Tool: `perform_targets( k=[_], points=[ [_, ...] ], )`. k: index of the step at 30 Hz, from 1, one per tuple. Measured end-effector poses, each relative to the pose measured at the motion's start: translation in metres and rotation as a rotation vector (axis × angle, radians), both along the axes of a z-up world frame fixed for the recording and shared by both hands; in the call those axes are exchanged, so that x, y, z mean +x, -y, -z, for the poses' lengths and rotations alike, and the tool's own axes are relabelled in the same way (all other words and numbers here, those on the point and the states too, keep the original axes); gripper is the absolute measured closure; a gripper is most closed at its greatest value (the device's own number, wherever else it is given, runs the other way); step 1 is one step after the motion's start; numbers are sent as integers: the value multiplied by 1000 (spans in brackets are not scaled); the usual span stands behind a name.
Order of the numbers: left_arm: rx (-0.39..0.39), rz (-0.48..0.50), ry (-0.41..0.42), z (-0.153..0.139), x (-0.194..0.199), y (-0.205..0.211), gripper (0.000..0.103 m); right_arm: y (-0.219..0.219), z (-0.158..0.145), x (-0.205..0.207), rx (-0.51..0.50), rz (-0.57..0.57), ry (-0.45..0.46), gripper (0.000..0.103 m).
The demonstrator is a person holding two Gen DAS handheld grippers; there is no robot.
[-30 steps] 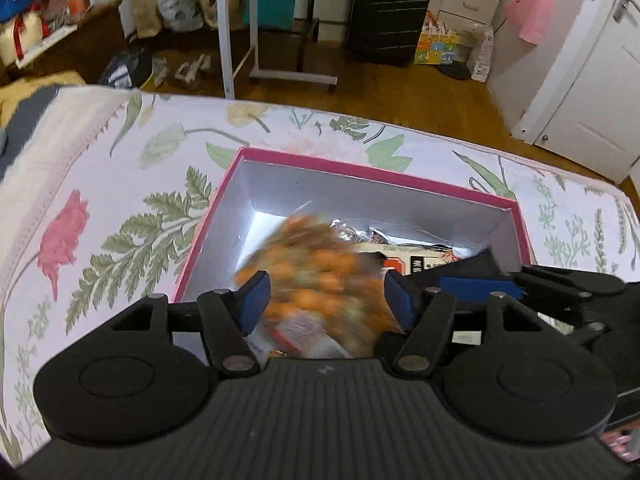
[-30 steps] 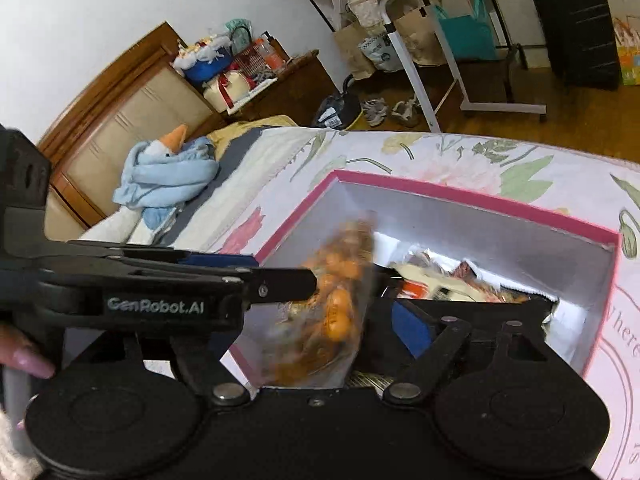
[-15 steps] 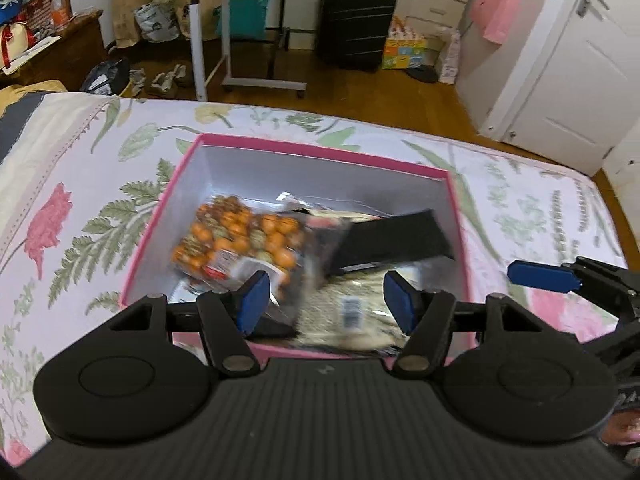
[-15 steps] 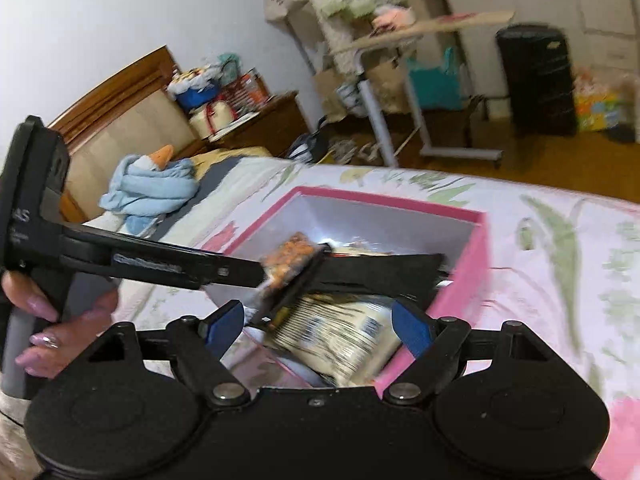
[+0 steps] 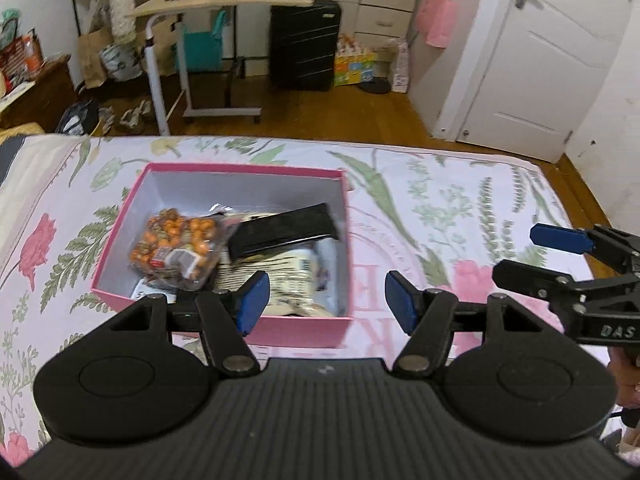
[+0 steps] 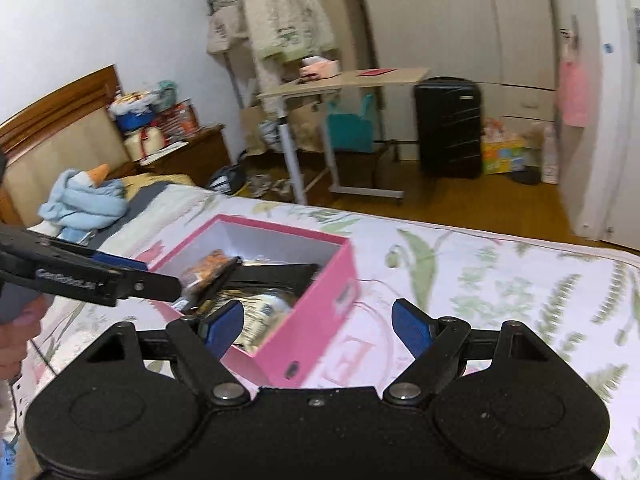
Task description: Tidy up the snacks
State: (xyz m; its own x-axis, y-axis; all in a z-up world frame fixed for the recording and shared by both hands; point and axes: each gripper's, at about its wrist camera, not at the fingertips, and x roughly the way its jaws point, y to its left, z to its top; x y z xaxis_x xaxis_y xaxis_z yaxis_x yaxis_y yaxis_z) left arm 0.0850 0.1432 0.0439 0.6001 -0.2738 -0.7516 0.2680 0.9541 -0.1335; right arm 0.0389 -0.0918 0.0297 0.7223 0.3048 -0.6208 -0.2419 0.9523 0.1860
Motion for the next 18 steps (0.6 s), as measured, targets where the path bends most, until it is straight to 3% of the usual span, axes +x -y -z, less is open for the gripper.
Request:
perform_targets(
  k=[8,18],
  points=[
    [9,68,-8,-4,-33,40,36,25,-8,-35,-44,112,-11,18],
    [40,62,-14,10,-55,67,31,29,-13,-69,-98,148,15,18]
  ],
)
